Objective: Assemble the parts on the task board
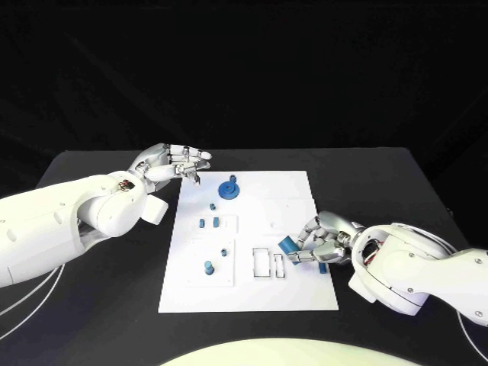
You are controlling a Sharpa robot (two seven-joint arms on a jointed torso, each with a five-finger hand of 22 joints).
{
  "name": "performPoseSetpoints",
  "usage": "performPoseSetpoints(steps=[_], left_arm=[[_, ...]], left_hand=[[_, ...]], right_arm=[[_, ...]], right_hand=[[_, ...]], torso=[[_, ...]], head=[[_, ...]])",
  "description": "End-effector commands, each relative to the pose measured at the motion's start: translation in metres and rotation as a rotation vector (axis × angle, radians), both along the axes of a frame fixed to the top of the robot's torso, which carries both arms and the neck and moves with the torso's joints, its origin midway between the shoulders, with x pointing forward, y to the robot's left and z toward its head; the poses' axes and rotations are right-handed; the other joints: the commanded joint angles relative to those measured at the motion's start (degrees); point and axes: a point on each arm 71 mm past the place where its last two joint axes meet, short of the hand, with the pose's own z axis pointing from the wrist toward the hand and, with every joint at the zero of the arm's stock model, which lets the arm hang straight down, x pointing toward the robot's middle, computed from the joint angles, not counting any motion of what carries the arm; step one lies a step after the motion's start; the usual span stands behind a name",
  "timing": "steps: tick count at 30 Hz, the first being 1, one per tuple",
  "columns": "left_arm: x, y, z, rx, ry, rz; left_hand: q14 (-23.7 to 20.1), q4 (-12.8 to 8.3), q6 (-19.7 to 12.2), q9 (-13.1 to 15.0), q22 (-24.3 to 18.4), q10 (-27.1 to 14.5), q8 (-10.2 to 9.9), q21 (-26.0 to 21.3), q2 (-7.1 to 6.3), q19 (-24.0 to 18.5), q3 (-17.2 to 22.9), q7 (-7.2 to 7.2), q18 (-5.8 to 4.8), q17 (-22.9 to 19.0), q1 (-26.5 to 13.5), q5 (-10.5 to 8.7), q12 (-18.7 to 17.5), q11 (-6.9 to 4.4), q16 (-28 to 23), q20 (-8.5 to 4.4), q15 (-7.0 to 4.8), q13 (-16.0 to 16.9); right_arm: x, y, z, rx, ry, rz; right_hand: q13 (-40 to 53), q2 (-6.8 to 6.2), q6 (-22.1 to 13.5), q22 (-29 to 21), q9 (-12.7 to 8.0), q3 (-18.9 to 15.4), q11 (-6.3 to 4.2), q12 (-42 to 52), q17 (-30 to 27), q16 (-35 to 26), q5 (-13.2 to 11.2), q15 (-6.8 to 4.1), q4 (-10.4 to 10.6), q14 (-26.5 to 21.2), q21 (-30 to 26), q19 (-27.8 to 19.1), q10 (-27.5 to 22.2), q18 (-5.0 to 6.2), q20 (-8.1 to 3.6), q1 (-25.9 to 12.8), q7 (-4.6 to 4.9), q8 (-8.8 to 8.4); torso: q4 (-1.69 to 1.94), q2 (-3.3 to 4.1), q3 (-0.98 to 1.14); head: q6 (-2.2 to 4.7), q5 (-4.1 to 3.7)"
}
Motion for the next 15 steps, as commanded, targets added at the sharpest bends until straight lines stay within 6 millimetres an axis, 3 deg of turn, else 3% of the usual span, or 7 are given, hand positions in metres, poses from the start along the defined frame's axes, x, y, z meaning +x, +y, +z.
performPoseSetpoints(steps=[1,8,15], left_arm=[[0.000,-0.002,0.001,-0.012,-0.001,-0.014],[0.000,-0.003,0.001,-0.008,0.000,-0.012],[0.000,-0.003,0.001,-0.007,-0.001,-0.010]], left_hand=[[-0.1,0.3,-0.3,-0.1,-0.1,-0.4,0.0,-0.4,0.06,0.0,0.0,-0.10,0.88,0.1,-0.3,0.35,0.1,-0.16,-0.2,0.25,0.17,0.0],[-0.1,0.3,-0.3,-0.1,-0.1,-0.4,0.0,-0.4,0.06,0.0,0.0,-0.10,0.88,0.1,-0.3,0.35,0.1,-0.16,-0.2,0.25,0.17,0.0],[-0.1,0.3,-0.4,-0.1,-0.2,-0.5,0.0,-0.5,0.08,0.1,0.1,-0.08,0.89,0.1,-0.2,0.36,0.1,-0.15,-0.2,0.25,0.16,-0.1]], right_arm=[[-0.002,0.005,-0.001,0.041,0.041,0.002],[-0.003,0.021,-0.008,0.059,0.088,0.036],[-0.002,0.034,-0.012,0.064,0.105,0.060]], right_hand=[[9.5,1.11,1.4,10.5,0.7,0.2,-0.45,0.0,11.5,0.3,0.1,-0.38,0.0,5.3,0.1,1.4,2.3,-0.39,-0.29,0.0,-0.99,0.88],[9.3,0.50,1.6,10.6,0.9,0.0,-0.49,-0.3,11.4,0.2,0.1,-0.44,0.0,5.2,-0.1,1.4,2.3,-0.37,-0.38,-2.6,-1.02,1.02],[9.3,0.13,1.7,10.7,1.2,-0.7,-0.45,-0.4,11.5,0.2,-0.1,-0.42,0.0,5.3,0.0,1.5,2.3,-0.40,-0.39,-5.7,-0.98,1.30]], torso=[[0.04,0.05,-0.03],[0.03,0.04,0.01],[-0.01,0.06,-0.03]], head=[[0.01,0.12],[-0.16,0.56],[-0.37,0.42]])
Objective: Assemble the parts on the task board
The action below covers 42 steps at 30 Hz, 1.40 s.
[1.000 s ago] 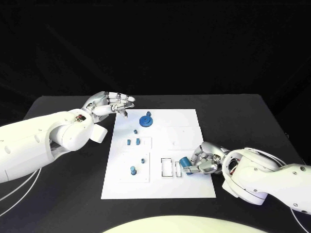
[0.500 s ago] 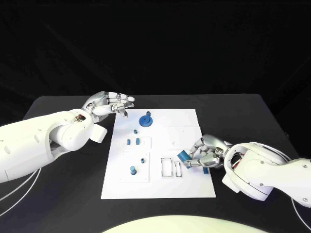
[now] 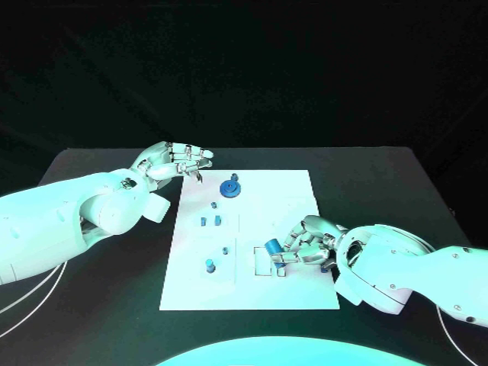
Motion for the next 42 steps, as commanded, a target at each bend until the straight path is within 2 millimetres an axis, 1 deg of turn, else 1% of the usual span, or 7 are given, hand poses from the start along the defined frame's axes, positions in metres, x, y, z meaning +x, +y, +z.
performPoseSetpoints(steps=[1,7,21,31,35,37,42], left_arm=[[0.000,-0.003,0.001,-0.008,-0.003,-0.010],[0.000,-0.003,0.001,-0.008,-0.003,-0.010],[0.000,-0.003,0.001,-0.007,-0.001,-0.010],[0.000,-0.003,0.001,-0.006,0.001,-0.010],[-0.001,-0.003,0.001,-0.006,0.001,-0.010],[-0.001,-0.003,0.001,-0.006,0.001,-0.010],[-0.001,-0.002,0.001,-0.005,0.001,-0.009]], left_hand=[[-0.1,0.3,-0.4,-0.1,-0.1,-0.3,0.0,-0.2,0.08,0.1,0.1,-0.08,0.89,0.1,-0.2,0.36,0.1,0.06,-0.2,0.25,0.17,-0.1],[-0.1,0.3,-0.4,-0.1,-0.1,-0.3,0.0,-0.2,0.08,0.1,0.1,-0.08,0.89,0.1,-0.2,0.36,0.1,0.06,-0.2,0.25,0.17,-0.1],[-0.1,0.3,-0.5,-0.1,-0.1,-0.3,0.0,-0.3,0.08,0.1,0.1,-0.05,0.89,0.1,-0.2,0.36,0.2,0.08,-0.2,0.25,0.17,-0.1],[-0.1,0.3,-0.5,-0.1,-0.1,-0.3,0.0,-0.3,0.08,0.1,0.1,-0.05,0.89,0.1,-0.2,0.36,0.2,0.08,-0.2,0.25,0.17,-0.1],[-0.1,0.3,-0.5,-0.1,-0.1,-0.3,0.0,-0.3,0.08,0.1,0.1,-0.05,0.89,0.1,-0.2,0.36,0.2,0.08,-0.2,0.25,0.17,-0.1],[-0.1,0.3,-0.5,-0.1,-0.1,-0.3,0.0,-0.3,0.08,0.1,0.1,-0.05,0.89,0.1,-0.2,0.36,0.2,0.08,-0.2,0.25,0.17,-0.1],[-0.1,0.4,-0.5,-0.1,-0.2,-0.4,0.0,-0.4,0.10,0.2,0.0,-0.03,0.88,0.1,-0.2,0.35,0.2,0.10,-0.1,0.26,0.19,-0.1]], right_arm=[[0.000,0.006,-0.003,0.013,0.031,0.030],[0.002,0.012,-0.006,0.023,0.042,0.041],[0.002,0.019,-0.012,0.010,0.056,0.058],[0.004,0.018,-0.014,-0.006,0.038,0.049],[0.006,0.018,-0.014,-0.014,0.017,0.036],[0.007,0.018,-0.014,-0.018,0.007,0.031],[0.008,0.019,-0.014,-0.020,-0.006,0.030]], right_hand=[[9.3,-0.38,1.6,10.7,1.3,-0.8,-0.26,-0.2,11.5,0.2,0.1,-0.42,0.0,5.3,0.0,1.5,2.5,-0.40,-0.39,-1.1,-1.26,0.86],[9.5,-0.92,1.7,10.8,1.6,-2.0,-0.31,-0.1,11.5,0.2,0.1,-0.46,0.0,5.3,0.0,1.5,2.6,-0.41,-0.40,-2.6,-1.34,1.18],[9.6,-0.79,1.8,10.8,1.7,-2.2,-0.35,0.0,11.6,0.3,0.1,-0.48,0.0,5.3,0.2,1.5,2.7,-0.44,-0.41,-2.8,-1.39,1.27],[9.5,-0.69,1.8,10.8,1.8,-2.3,-0.38,-0.2,11.5,0.3,0.1,-0.51,0.0,5.3,0.0,1.5,2.6,-0.40,-0.42,-3.0,-1.42,1.33],[9.3,-0.33,1.7,10.8,2.1,-3.8,-0.43,-0.4,11.4,0.2,0.1,-0.56,0.1,5.3,-0.2,1.5,2.5,-0.38,-0.47,-5.4,-1.48,1.62],[9.2,0.33,1.6,10.8,2.4,-5.0,-0.46,-0.6,11.5,0.2,0.1,-0.59,0.1,5.3,-0.2,1.5,2.5,-0.38,-0.49,-7.5,-1.53,1.86],[8.6,0.43,1.3,10.7,2.7,-6.5,-0.44,-1.2,11.1,0.1,0.1,-0.58,0.1,5.2,-1.0,1.3,2.1,-0.25,-0.50,-9.4,-1.49,2.07]], torso=[[-0.06,0.01,0.00],[-0.06,-0.02,-0.02],[-0.08,0.02,0.01],[-0.05,0.01,0.02],[-0.04,0.02,0.00],[-0.04,0.03,0.00],[-0.06,0.01,0.02]], head=[[-0.12,0.02],[-0.27,0.00],[-0.57,0.32],[-0.44,0.39],[-0.36,0.36],[-0.35,0.36],[-0.37,0.35]])
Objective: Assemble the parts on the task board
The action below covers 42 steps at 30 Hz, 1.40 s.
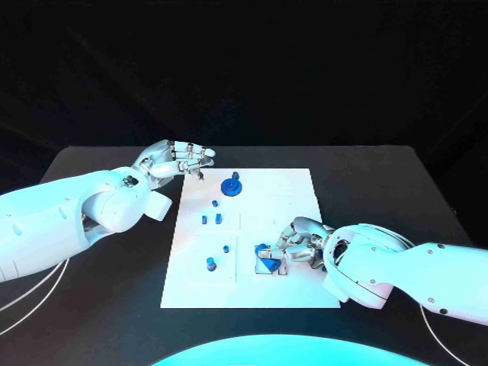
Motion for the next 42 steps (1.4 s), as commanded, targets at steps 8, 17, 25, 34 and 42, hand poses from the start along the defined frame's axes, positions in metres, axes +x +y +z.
performPoseSetpoints(steps=[8,17,25,34,42], left_arm=[[-0.001,-0.001,0.001,-0.006,-0.001,-0.007],[-0.001,0.000,0.001,-0.005,-0.001,-0.005],[-0.001,0.001,0.001,-0.002,0.001,-0.001],[-0.001,0.001,0.001,-0.002,0.002,-0.001],[-0.001,0.002,0.001,-0.001,0.002,0.000]], left_hand=[[-0.2,0.4,-0.5,-0.1,-0.1,-0.4,0.0,-0.4,0.12,0.2,0.0,-0.01,0.88,0.1,-0.2,0.35,0.2,0.11,-0.1,0.27,0.21,-0.1],[-0.2,0.4,-0.5,-0.1,-0.1,-0.4,0.0,-0.4,0.12,0.2,0.0,-0.01,0.88,0.1,-0.2,0.35,0.2,0.11,-0.1,0.27,0.21,-0.1],[-0.2,0.5,-0.5,-0.1,-0.1,-0.4,0.0,-0.5,0.19,0.3,0.1,0.00,0.87,0.1,-0.3,0.35,0.2,0.13,-0.1,0.28,0.22,-0.1],[-0.2,0.5,-0.5,-0.1,-0.1,-0.4,0.0,-0.5,0.19,0.3,0.1,0.00,0.87,0.1,-0.3,0.35,0.2,0.13,-0.1,0.28,0.22,-0.1],[-0.2,0.6,-0.6,-0.1,-0.2,-0.5,0.1,-0.5,0.30,0.3,0.1,0.01,0.87,0.1,-0.3,0.36,0.3,0.13,-0.1,0.29,0.24,-0.1]], right_arm=[[-0.003,0.004,0.002,0.001,-0.030,0.027],[-0.010,0.002,0.004,0.010,-0.024,0.044],[-0.015,-0.002,0.004,0.005,-0.003,0.063],[-0.019,0.001,0.002,0.007,0.028,0.097],[-0.018,-0.001,0.001,0.001,0.027,0.098]], right_hand=[[7.9,-0.70,-1.0,10.5,0.3,-1.5,-0.30,-1.1,11.0,0.1,0.2,-0.26,0.1,5.4,-1.2,1.1,1.6,-0.15,-0.42,-1.9,0.28,0.22],[8.1,-0.27,-1.1,10.6,0.4,-1.5,-0.27,-1.0,11.0,0.1,0.2,-0.23,0.0,5.4,-1.1,1.2,1.7,-0.18,-0.40,-2.1,0.30,0.26],[8.3,0.74,-1.1,10.6,0.5,-1.4,-0.29,-0.9,11.0,0.1,0.2,-0.23,0.0,5.4,-1.1,1.2,1.8,-0.18,-0.38,-2.3,0.27,0.38],[8.3,1.97,-1.3,10.6,0.6,-1.3,-0.28,-1.0,10.9,0.0,0.2,-0.21,-0.1,5.4,-1.3,1.1,1.8,-0.15,-0.36,-2.0,0.29,0.41],[8.7,2.08,-1.5,10.7,0.8,-1.4,-0.38,-0.8,11.1,0.1,0.2,-0.30,-0.4,5.4,-1.0,1.3,2.0,-0.22,-0.43,4.2,0.19,0.39]], torso=[[-0.04,0.00,0.01],[-0.04,0.00,0.02],[-0.08,-0.02,-0.01],[0.00,-0.02,-0.02],[0.01,-0.01,-0.03]], head=[[-0.06,0.07],[-0.06,0.17],[0.00,0.24],[-0.12,0.26],[-0.14,0.26]])
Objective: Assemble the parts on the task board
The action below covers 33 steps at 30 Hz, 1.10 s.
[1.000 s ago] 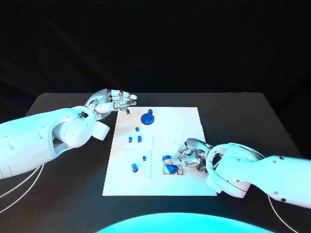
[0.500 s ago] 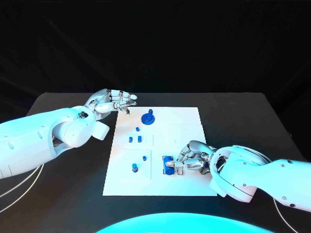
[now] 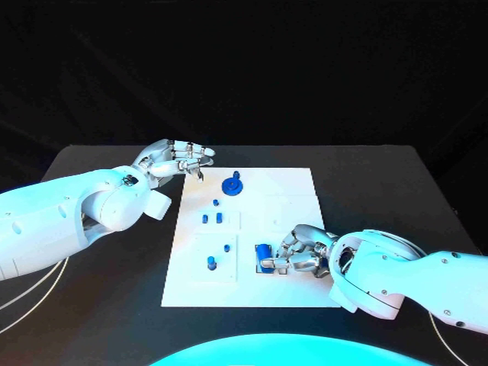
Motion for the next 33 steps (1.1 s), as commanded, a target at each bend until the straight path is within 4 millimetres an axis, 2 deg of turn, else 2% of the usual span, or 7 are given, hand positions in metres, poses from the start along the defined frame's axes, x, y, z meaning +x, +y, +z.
performPoseSetpoints(steps=[1,13,22,33], left_arm=[[-0.0003,-0.0013,0.0009,-0.006,-0.002,-0.006],[-0.0003,-0.0007,0.0008,-0.005,-0.002,-0.004],[-0.0002,-0.0011,0.0007,-0.005,-0.001,-0.006],[-0.0002,-0.0008,0.0007,-0.005,-0.001,-0.005]], left_hand=[[-0.2,0.3,-0.6,-0.1,0.0,-0.3,0.1,-0.3,0.29,0.1,0.1,0.01,0.87,0.1,-0.3,0.36,0.3,-0.08,-0.1,0.08,0.24,-0.1],[-0.2,0.4,-0.6,-0.1,-0.1,-0.3,0.1,-0.4,0.35,0.1,0.1,0.02,0.87,0.1,-0.3,0.36,0.3,-0.07,-0.1,0.09,0.24,-0.1],[-0.2,0.5,-0.6,-0.1,-0.1,-0.3,0.1,-0.4,0.43,0.2,0.1,0.03,0.86,0.1,-0.4,0.37,0.3,-0.07,-0.1,0.10,0.25,-0.1],[-0.2,0.5,-0.6,-0.1,-0.1,-0.3,0.1,-0.4,0.43,0.2,0.1,0.03,0.86,0.1,-0.4,0.37,0.3,-0.07,-0.1,0.10,0.25,-0.1]], right_arm=[[-0.0007,0.0006,-0.0013,-0.003,0.004,0.030],[0.0041,0.0022,-0.0035,-0.010,-0.007,0.020],[0.0084,0.0058,-0.0052,-0.014,-0.027,0.016],[0.0080,0.0068,-0.0056,-0.011,-0.027,0.022]], right_hand=[[8.7,0.15,-0.4,10.7,0.0,0.2,-0.39,0.1,11.1,0.1,0.2,-0.31,-0.2,5.4,0.4,1.3,2.0,-0.24,-0.43,0.9,-0.03,0.20],[8.9,0.64,-0.3,10.7,0.1,0.3,-0.41,0.3,11.2,0.1,0.2,-0.33,-0.1,5.4,0.6,1.4,2.1,-0.27,-0.45,1.2,-0.06,0.22],[9.1,1.55,-0.2,10.8,0.0,0.5,-0.48,0.4,11.3,0.1,0.3,-0.38,-0.2,5.4,0.8,1.4,2.3,-0.30,-0.49,2.3,-0.13,0.16],[9.1,1.52,-0.2,10.8,0.0,0.5,-0.51,0.4,11.3,0.1,0.2,-0.41,-0.3,5.4,0.7,1.4,2.3,-0.29,-0.52,3.0,-0.15,0.09]], torso=[[0.04,0.01,0.00],[0.02,0.03,0.02],[0.02,0.02,0.04],[0.02,0.01,0.01]], head=[[-0.02,0.02],[-0.08,0.02],[-0.12,-0.02],[-0.23,0.03]])
